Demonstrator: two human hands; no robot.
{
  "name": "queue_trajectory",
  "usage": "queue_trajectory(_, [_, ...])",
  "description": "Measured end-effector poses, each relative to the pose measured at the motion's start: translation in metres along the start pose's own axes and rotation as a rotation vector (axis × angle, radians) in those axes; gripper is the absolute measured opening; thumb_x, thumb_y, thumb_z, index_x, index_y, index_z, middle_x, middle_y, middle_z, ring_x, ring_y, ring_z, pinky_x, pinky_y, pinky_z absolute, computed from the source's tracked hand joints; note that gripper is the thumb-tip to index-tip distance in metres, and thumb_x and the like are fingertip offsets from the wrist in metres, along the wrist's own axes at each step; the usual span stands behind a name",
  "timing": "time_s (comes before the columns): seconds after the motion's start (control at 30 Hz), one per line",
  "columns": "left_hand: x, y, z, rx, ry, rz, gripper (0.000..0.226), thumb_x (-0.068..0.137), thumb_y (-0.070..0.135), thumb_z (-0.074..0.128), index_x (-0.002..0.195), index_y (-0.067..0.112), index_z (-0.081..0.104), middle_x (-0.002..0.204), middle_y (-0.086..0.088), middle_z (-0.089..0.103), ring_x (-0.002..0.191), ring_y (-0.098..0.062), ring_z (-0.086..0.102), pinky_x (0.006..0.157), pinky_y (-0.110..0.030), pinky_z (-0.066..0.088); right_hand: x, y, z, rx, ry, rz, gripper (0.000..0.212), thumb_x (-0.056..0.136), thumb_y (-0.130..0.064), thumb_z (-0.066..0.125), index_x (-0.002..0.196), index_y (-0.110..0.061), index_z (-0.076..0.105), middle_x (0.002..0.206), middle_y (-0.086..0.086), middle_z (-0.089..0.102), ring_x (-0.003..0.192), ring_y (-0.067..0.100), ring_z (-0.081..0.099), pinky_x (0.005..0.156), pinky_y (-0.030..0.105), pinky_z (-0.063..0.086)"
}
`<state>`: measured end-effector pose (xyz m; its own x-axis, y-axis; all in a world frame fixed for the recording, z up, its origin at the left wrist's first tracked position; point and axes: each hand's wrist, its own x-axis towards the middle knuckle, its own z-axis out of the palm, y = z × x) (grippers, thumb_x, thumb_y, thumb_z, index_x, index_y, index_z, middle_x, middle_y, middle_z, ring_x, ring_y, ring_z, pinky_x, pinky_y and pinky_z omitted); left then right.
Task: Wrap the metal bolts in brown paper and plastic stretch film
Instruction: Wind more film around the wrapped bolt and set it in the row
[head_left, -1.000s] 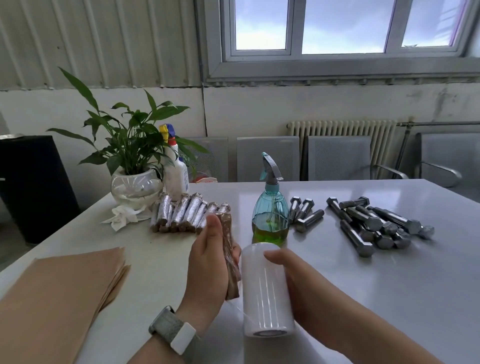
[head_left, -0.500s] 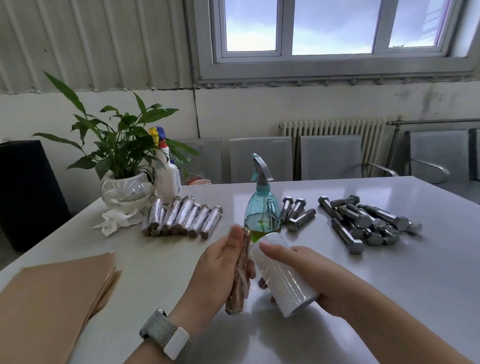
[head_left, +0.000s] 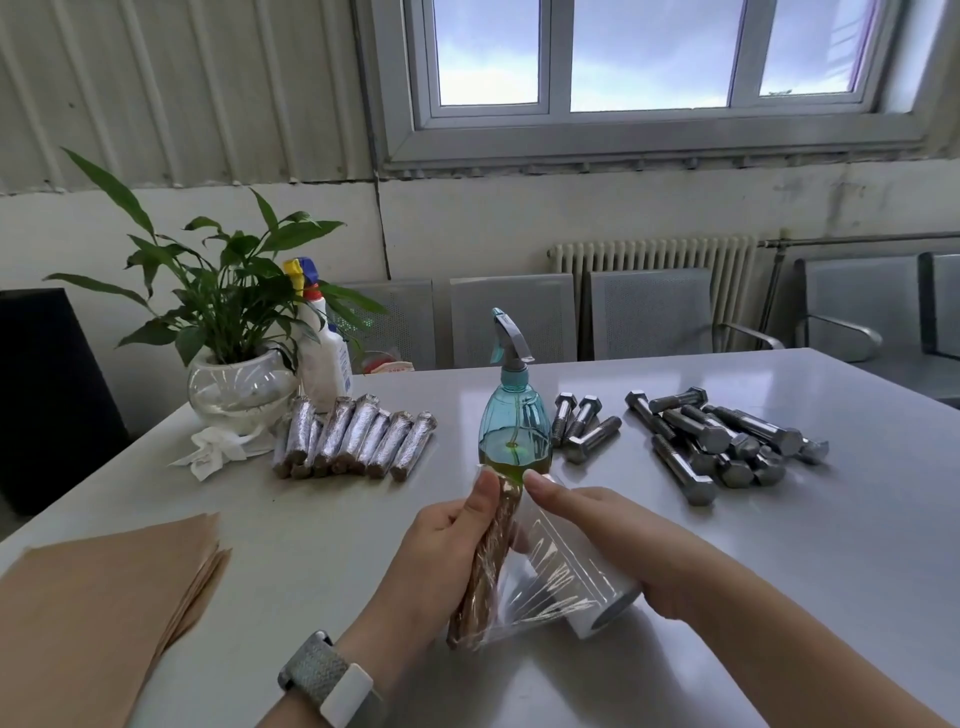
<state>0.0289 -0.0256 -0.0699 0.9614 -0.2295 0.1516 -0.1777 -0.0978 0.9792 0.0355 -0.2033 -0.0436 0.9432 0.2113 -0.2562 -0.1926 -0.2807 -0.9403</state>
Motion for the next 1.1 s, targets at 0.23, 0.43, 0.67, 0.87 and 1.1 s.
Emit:
queue_trajectory(0.23, [0.000, -0.002, 0.008, -0.066, 0.005, -0.086, 0.069, 0.080, 0.078, 0.032, 0.073, 0.022, 0.073, 0.060, 0.006, 0.063, 0.054, -0.007, 0.057, 0.055, -0.018, 0.044, 0.003, 0.003, 0.007, -0.036, 0.094, -0.051, 0.072, 0.069, -0.075, 0.056, 0.106, -0.014, 0.068, 0.099, 0.007, 0.074, 0.090, 0.022, 0.071, 0.088, 0.033, 0.055])
queue_trajectory(0.43, [0.001, 0.003, 0.017, -0.362, 0.083, -0.096, 0.062, 0.077, 0.073, 0.038, 0.067, 0.026, 0.076, 0.061, 0.004, 0.069, 0.052, -0.009, 0.065, 0.049, -0.020, 0.048, 0.004, 0.005, 0.012, 0.166, -0.016, -0.060, 0.071, 0.065, -0.065, 0.069, 0.103, -0.006, 0.068, 0.081, 0.007, 0.074, 0.071, 0.020, 0.071, 0.068, 0.029, 0.055])
queue_trajectory(0.67, [0.008, -0.006, 0.007, -0.428, 0.260, -0.163, 0.073, 0.090, 0.068, 0.030, 0.055, 0.016, 0.068, 0.054, -0.009, 0.060, 0.039, -0.021, 0.055, 0.038, -0.023, 0.041, 0.005, 0.008, 0.034, 0.267, 0.047, -0.247, 0.057, 0.076, -0.060, 0.065, 0.102, -0.009, 0.063, 0.081, 0.008, 0.070, 0.074, 0.023, 0.068, 0.075, 0.042, 0.058])
queue_trajectory(0.87, [0.015, -0.009, 0.008, -0.295, 0.358, -0.142, 0.063, 0.092, 0.063, 0.030, 0.095, 0.018, 0.074, 0.092, -0.009, 0.075, 0.087, -0.026, 0.070, 0.087, -0.047, 0.054, 0.007, 0.014, 0.050, 0.330, 0.137, -0.342, 0.049, 0.085, -0.061, 0.054, 0.103, -0.018, 0.066, 0.097, 0.009, 0.073, 0.089, 0.024, 0.071, 0.081, 0.042, 0.059])
queue_trajectory(1.1, [0.015, -0.010, 0.013, -0.181, 0.418, -0.096, 0.047, 0.089, 0.044, 0.030, 0.085, 0.023, 0.072, 0.088, -0.004, 0.073, 0.090, -0.024, 0.067, 0.088, -0.051, 0.052, 0.008, 0.014, 0.051, 0.442, 0.159, -0.216, 0.063, 0.075, -0.067, 0.054, 0.116, -0.019, 0.061, 0.111, 0.011, 0.068, 0.101, 0.027, 0.067, 0.093, 0.053, 0.052])
